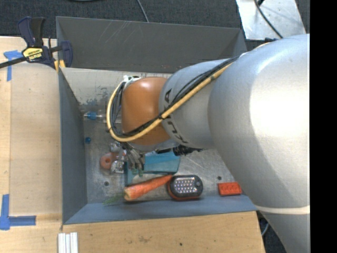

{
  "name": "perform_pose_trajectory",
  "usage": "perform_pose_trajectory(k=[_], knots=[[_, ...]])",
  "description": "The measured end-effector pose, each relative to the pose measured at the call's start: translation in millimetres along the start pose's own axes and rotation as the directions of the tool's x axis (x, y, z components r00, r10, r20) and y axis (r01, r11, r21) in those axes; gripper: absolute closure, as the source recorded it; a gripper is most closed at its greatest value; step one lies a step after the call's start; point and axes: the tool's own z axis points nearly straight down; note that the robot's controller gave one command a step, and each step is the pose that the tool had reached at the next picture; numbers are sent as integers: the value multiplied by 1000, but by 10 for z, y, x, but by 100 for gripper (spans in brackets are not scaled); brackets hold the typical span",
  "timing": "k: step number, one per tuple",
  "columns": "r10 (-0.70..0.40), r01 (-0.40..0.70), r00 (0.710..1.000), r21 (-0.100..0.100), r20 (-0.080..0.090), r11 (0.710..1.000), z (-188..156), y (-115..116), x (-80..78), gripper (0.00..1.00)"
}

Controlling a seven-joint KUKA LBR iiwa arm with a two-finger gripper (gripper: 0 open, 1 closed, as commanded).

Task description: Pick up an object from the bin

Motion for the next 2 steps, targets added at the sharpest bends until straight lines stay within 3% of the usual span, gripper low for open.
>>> perform_pose_trajectory(k=[1,2], knots=[[1,-1,1000,0,0,1000,0,0,0,100],[-208,208,978,3,8,978,-1817,-14,-182,100]])
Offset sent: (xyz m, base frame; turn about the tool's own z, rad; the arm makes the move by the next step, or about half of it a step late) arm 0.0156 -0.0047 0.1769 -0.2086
